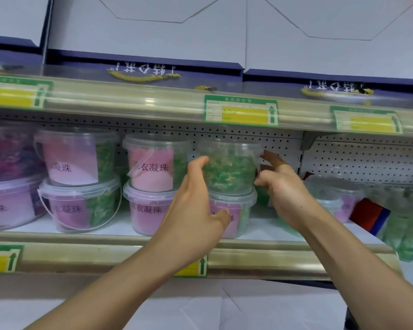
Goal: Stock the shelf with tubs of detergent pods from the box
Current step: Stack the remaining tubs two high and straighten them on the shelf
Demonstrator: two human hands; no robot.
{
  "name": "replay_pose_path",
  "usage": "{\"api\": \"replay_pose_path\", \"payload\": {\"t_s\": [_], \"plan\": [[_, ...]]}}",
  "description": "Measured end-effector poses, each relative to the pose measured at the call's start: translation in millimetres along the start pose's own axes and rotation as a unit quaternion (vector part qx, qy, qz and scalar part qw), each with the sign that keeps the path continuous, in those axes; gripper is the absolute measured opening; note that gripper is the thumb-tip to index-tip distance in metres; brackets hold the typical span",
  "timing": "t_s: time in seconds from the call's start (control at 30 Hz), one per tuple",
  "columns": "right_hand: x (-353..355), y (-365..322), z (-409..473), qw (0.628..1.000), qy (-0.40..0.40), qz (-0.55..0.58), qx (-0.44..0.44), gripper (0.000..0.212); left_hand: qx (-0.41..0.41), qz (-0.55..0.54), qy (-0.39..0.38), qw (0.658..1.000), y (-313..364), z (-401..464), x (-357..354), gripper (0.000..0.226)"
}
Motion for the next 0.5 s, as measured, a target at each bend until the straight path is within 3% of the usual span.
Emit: {"api": "replay_pose_path", "payload": {"t_s": [0.2, 0.33, 0.4, 0.5], "plan": [[1.9, -14.9, -23.6, 0.982, 0.092, -0.114, 0.120, 0.048, 0.042, 0.000, -0.029, 0.999, -9.0, 18.7, -1.2, 0.086], [13.5, -11.3, -29.7, 0.973, 0.170, -0.098, 0.119, 0.038, 0.027, 0.025, -0.012, 0.999, -9.3, 3.2, 0.6, 0.091], [18.0, -6.0, -19.8, 0.986, 0.150, -0.055, 0.056, 0.043, -0.010, 0.018, 0.007, 1.000, -3.4, -9.1, 2.3, 0.088], [7.5, 2.1, -6.4, 0.999, 0.029, -0.011, -0.021, 0.065, -0.043, 0.011, 0.014, 0.999, 0.8, -12.2, 2.4, 0.082]]}}
Point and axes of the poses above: each hand's wrist, its own z-axis towards the middle knuckle, its own x-axis out of the back of the hand, y = z × x, the point moved 5 cm from there along z, towards the middle knuckle, and after that the axes turned 7 degrees about y, right-handed, at the moved point
